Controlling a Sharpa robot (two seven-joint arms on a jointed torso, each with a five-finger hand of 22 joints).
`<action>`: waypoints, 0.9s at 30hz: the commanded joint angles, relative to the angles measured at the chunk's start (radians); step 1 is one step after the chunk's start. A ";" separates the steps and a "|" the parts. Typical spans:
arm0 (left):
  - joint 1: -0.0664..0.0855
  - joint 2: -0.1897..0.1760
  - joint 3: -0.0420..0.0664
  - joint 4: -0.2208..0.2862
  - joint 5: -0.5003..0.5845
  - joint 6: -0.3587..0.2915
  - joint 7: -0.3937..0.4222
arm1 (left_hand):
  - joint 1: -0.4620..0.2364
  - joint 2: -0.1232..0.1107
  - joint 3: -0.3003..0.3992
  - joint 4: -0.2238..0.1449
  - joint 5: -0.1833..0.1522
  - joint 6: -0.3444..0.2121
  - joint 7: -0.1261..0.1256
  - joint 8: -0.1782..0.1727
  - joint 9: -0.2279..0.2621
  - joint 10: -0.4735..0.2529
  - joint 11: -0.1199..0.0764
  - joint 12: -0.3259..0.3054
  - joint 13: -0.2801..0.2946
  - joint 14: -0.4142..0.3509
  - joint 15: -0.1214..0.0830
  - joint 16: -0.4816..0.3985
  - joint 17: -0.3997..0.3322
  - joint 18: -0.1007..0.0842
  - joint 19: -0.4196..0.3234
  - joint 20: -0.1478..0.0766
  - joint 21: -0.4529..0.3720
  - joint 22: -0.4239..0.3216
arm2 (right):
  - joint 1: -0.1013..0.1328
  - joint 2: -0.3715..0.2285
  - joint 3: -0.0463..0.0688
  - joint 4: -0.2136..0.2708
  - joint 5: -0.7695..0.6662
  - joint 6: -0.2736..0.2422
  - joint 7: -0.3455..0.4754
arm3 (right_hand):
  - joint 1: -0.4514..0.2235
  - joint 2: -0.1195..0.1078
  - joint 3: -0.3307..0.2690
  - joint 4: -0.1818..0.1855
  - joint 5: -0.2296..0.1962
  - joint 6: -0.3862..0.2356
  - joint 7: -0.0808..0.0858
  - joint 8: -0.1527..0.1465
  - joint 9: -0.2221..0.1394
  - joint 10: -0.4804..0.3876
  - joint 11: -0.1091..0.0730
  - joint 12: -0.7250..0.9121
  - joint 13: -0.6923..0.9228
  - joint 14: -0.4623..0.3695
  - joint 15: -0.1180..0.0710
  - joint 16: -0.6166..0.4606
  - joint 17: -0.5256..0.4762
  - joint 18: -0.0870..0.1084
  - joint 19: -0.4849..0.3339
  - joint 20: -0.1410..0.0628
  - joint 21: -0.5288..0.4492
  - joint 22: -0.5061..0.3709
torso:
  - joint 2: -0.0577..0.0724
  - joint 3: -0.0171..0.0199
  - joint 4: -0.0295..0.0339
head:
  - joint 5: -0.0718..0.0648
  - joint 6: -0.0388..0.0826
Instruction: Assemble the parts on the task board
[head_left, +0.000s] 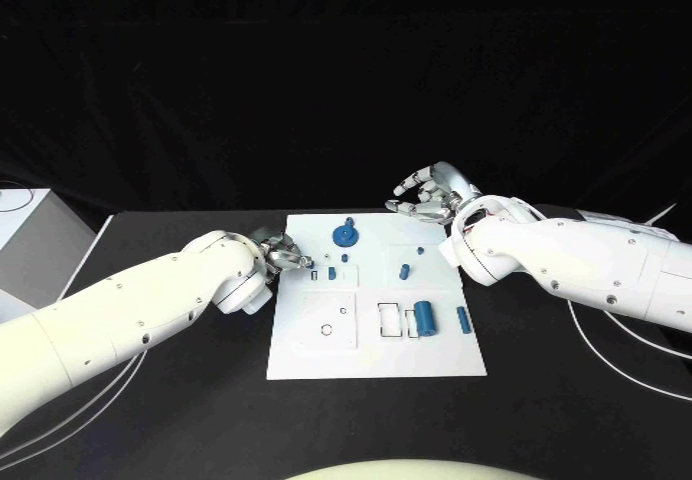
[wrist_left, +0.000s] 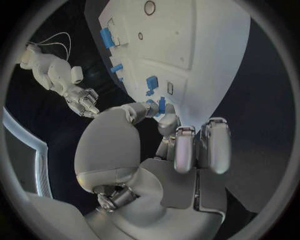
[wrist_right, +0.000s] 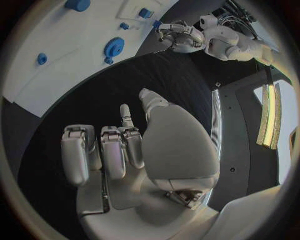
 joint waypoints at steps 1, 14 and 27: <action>-0.001 0.007 -0.001 -0.005 -0.012 0.042 0.000 | 0.003 0.011 0.152 -0.155 0.006 0.028 -0.023 0.005 0.118 0.008 0.000 0.003 -0.001 0.106 -0.006 0.003 0.263 -0.014 0.008 0.000 0.004 0.028 | -0.001 0.001 0.000 0.000 -0.009 0.012 0.006 | -0.009 0.001 -0.003 -0.001 0.003 -0.008 -0.002 0.005 0.002 0.056 0.003 -0.002 0.224 0.099 0.001 -0.005 0.242 0.003 0.061 0.004 -0.005 0.181 | 0.000 -0.0001 0.0015 | -0.002 -0.004; -0.006 0.018 -0.013 -0.020 -0.013 0.067 -0.001 | 0.003 0.011 0.153 -0.155 0.006 0.028 -0.023 0.004 0.118 0.008 0.000 0.003 -0.002 0.106 -0.006 0.003 0.263 -0.014 0.008 0.000 0.003 0.026 | -0.001 0.002 0.000 0.001 -0.010 0.010 0.006 | -0.009 0.001 -0.003 -0.001 0.003 -0.008 -0.002 0.005 0.002 0.056 0.003 -0.002 0.224 0.099 0.001 -0.005 0.242 0.003 0.061 0.004 -0.005 0.181 | 0.000 -0.0010 0.0013 | -0.005 -0.014; -0.006 0.020 -0.014 -0.024 -0.028 0.074 0.004 | 0.003 0.011 0.155 -0.156 0.005 0.029 -0.023 0.004 0.117 0.008 0.000 0.002 -0.004 0.106 -0.006 0.003 0.263 -0.014 0.008 0.000 0.003 0.026 | -0.001 0.001 0.000 0.002 -0.010 0.010 0.006 | -0.009 0.001 -0.003 -0.001 0.003 -0.008 -0.002 0.005 0.002 0.056 0.003 -0.002 0.224 0.099 0.001 -0.005 0.242 0.003 0.061 0.004 -0.005 0.181 | 0.001 -0.0018 0.0026 | -0.005 -0.017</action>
